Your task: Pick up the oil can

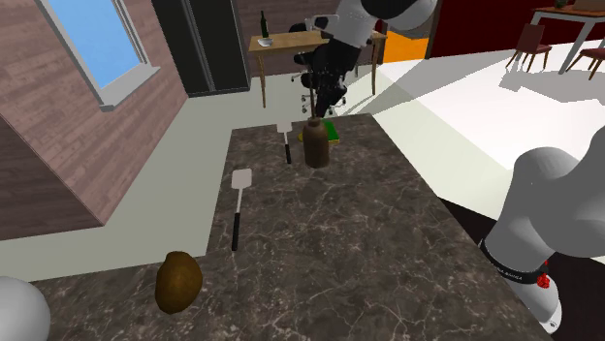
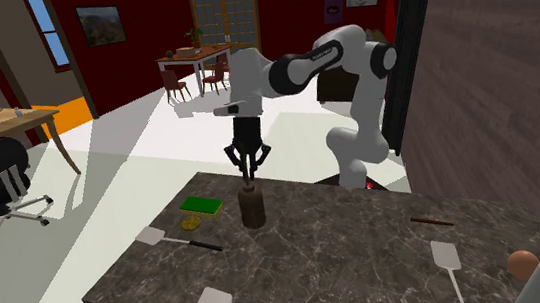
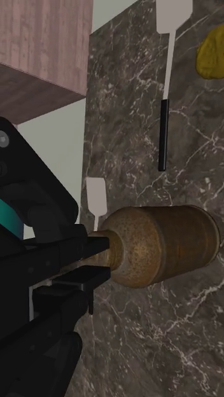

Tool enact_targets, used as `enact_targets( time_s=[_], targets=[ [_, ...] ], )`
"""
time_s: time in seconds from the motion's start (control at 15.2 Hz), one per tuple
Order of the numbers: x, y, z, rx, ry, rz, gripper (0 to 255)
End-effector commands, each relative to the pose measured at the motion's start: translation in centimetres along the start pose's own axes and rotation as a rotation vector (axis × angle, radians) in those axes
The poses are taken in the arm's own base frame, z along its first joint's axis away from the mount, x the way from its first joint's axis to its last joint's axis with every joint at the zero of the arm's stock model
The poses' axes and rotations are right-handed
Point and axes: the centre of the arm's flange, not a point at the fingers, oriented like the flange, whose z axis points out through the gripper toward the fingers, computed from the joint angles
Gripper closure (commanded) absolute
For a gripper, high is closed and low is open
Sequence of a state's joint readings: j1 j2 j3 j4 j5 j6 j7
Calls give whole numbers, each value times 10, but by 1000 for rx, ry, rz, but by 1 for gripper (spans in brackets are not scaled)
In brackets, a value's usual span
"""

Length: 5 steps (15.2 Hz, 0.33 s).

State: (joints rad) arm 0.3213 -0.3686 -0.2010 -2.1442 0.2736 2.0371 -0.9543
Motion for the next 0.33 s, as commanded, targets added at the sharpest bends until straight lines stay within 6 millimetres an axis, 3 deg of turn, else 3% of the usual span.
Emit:
enact_targets(
  time_s=[0.0,0.26],
  targets=[
    [3,0,-10,0,0,0,255],
    [8,0,-21,0,0,0,255]
  ],
)
